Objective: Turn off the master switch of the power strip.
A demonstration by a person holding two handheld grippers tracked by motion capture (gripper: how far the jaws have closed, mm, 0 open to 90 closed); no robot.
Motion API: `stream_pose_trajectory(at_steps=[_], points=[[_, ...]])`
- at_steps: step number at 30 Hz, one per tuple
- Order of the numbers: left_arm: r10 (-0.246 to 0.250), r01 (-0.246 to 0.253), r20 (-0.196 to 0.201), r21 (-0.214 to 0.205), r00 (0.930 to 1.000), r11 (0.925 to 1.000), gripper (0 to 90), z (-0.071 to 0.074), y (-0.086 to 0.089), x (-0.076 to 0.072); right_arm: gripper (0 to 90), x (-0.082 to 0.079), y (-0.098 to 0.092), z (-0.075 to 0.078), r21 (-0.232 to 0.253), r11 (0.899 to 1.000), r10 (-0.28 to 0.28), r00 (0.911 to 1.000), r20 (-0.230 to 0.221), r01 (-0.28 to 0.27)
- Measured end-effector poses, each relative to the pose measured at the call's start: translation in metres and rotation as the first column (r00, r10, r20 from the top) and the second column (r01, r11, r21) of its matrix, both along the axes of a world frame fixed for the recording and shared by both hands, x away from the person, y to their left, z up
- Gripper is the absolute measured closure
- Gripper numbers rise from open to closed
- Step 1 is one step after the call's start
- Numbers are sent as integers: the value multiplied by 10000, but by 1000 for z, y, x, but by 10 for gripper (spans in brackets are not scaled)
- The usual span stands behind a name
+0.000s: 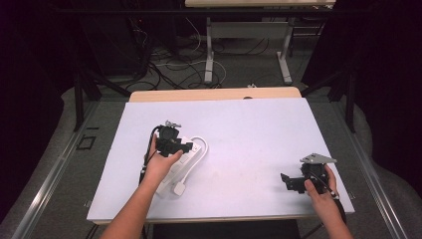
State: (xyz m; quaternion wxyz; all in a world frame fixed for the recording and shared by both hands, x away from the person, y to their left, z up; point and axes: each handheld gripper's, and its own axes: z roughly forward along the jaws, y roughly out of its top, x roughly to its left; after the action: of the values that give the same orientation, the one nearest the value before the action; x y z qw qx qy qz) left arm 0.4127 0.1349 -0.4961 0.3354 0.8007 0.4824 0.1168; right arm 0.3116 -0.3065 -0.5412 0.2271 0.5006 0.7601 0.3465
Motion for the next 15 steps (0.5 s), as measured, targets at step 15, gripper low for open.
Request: stream_pose_trajectory(at_steps=[15], points=[[-624, 597, 536, 501, 9966, 9970, 306, 7, 1, -13, 0, 0, 0, 0, -15, 10000, 27, 10000, -10, -27]])
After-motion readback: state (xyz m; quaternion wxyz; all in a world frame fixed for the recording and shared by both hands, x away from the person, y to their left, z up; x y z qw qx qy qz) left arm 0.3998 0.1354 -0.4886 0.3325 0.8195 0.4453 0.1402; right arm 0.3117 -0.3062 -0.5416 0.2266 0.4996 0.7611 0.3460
